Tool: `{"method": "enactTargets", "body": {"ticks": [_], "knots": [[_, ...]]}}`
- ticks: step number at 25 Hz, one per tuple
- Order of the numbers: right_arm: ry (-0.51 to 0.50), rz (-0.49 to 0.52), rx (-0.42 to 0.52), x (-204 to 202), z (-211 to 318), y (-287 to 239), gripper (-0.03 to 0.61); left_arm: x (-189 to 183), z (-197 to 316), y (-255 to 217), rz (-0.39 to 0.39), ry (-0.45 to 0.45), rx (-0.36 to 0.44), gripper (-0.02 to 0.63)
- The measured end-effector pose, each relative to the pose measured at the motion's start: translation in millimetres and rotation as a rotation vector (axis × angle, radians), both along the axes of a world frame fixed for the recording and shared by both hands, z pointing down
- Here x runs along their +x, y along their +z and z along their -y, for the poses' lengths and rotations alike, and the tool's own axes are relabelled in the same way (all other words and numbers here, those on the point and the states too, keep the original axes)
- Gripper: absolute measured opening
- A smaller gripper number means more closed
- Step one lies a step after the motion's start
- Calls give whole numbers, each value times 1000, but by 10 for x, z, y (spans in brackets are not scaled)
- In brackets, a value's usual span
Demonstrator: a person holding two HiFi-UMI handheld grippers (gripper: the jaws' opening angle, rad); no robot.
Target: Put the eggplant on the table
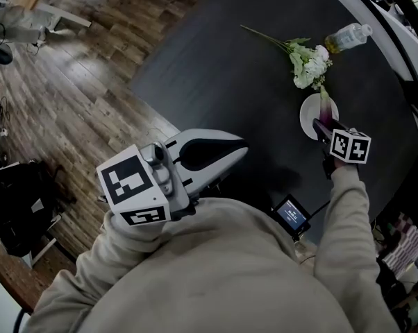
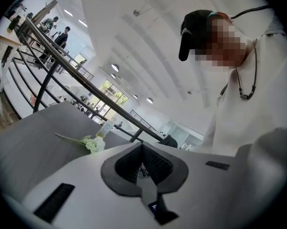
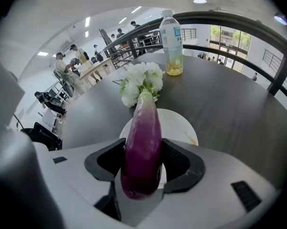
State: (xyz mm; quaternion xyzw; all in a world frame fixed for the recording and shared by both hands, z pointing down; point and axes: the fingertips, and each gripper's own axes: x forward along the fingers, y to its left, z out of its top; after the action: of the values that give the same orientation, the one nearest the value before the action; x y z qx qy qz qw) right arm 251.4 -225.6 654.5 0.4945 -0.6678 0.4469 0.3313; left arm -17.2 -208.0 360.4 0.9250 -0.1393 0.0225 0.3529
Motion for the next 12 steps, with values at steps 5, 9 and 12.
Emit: {"method": "enactTargets", "body": {"ticks": [5, 9, 12], "knots": [[-17, -47, -29, 48, -34, 189, 242, -75, -31, 35, 4, -12, -7, 6], [-34, -84, -40, 49, -52, 271, 242, -123, -46, 60, 7, -21, -12, 6], [-24, -99, -39, 46, -13, 275, 253, -127, -33, 83, 14, -25, -13, 6]]}}
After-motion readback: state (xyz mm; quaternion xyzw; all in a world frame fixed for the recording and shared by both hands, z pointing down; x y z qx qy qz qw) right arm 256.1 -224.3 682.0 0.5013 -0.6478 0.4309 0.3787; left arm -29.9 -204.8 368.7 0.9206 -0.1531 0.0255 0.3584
